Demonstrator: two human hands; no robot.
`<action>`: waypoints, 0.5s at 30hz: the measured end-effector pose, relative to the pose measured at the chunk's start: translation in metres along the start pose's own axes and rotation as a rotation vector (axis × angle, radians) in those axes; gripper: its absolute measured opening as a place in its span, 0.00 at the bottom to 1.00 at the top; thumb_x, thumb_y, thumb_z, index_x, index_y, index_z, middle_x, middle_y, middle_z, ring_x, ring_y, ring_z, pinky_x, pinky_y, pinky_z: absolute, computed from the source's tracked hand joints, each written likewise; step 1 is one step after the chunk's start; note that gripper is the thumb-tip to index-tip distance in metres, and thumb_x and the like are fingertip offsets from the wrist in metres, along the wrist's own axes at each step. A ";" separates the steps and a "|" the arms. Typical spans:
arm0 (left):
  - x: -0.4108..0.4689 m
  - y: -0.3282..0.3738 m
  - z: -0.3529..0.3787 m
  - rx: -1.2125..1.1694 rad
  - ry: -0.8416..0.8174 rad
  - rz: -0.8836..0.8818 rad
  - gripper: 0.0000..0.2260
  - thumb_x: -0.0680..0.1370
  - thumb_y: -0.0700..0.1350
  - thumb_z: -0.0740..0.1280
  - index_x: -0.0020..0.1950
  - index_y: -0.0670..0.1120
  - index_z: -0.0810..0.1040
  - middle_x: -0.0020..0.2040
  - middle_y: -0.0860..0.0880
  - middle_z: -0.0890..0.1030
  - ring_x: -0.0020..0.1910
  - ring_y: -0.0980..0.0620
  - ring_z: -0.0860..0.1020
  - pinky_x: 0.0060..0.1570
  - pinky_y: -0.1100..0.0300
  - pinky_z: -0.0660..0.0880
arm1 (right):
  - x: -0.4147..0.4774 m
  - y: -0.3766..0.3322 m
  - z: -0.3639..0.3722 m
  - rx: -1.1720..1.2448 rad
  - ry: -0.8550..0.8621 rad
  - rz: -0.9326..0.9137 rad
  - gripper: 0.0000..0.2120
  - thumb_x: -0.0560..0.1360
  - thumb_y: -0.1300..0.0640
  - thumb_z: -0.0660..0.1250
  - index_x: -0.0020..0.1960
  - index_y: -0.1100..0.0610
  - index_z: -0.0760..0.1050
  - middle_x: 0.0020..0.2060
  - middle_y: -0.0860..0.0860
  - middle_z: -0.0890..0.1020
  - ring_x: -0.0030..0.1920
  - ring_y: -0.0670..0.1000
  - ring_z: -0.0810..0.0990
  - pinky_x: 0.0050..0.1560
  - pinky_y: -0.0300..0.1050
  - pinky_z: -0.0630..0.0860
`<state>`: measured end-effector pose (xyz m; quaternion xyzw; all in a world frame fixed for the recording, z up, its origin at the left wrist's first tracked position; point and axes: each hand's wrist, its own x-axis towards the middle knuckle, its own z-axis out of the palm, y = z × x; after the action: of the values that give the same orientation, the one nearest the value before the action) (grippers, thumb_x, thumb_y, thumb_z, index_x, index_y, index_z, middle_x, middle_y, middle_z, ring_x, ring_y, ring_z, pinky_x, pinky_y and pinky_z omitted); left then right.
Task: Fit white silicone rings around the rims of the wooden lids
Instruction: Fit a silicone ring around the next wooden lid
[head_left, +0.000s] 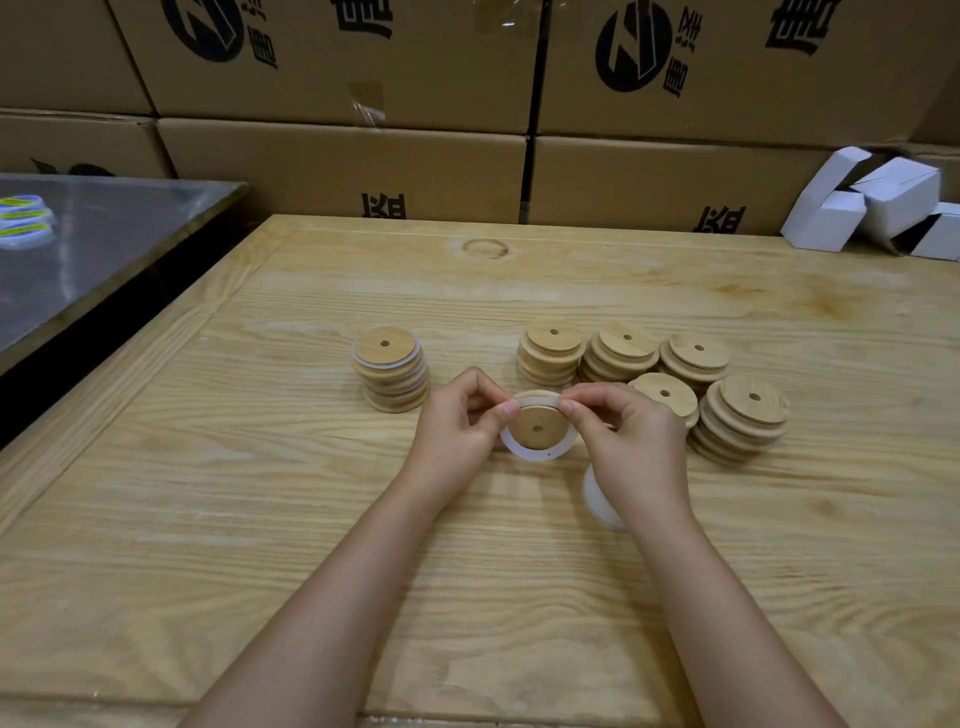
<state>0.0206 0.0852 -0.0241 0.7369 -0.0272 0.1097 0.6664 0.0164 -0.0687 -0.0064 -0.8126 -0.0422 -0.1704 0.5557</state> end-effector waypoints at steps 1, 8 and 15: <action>0.000 0.000 0.000 -0.001 0.001 -0.001 0.08 0.75 0.35 0.67 0.38 0.45 0.73 0.46 0.38 0.82 0.47 0.43 0.82 0.45 0.45 0.80 | 0.000 0.000 0.000 -0.009 -0.002 -0.004 0.04 0.71 0.62 0.71 0.42 0.54 0.82 0.41 0.44 0.82 0.44 0.35 0.78 0.42 0.24 0.71; 0.002 -0.002 -0.002 -0.052 -0.019 -0.063 0.09 0.74 0.33 0.69 0.37 0.44 0.75 0.42 0.43 0.82 0.43 0.49 0.82 0.45 0.49 0.81 | 0.002 0.000 -0.002 -0.059 -0.014 -0.003 0.03 0.71 0.62 0.72 0.41 0.54 0.82 0.42 0.45 0.82 0.46 0.38 0.79 0.45 0.26 0.72; 0.004 -0.006 -0.007 -0.039 -0.075 -0.014 0.08 0.72 0.34 0.71 0.38 0.45 0.77 0.38 0.51 0.83 0.41 0.53 0.83 0.40 0.60 0.79 | 0.000 -0.001 -0.004 -0.073 -0.015 -0.019 0.03 0.71 0.63 0.72 0.42 0.56 0.82 0.43 0.46 0.82 0.46 0.40 0.79 0.47 0.28 0.73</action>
<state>0.0243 0.0935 -0.0287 0.7275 -0.0492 0.0766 0.6801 0.0157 -0.0716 -0.0041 -0.8331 -0.0480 -0.1712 0.5238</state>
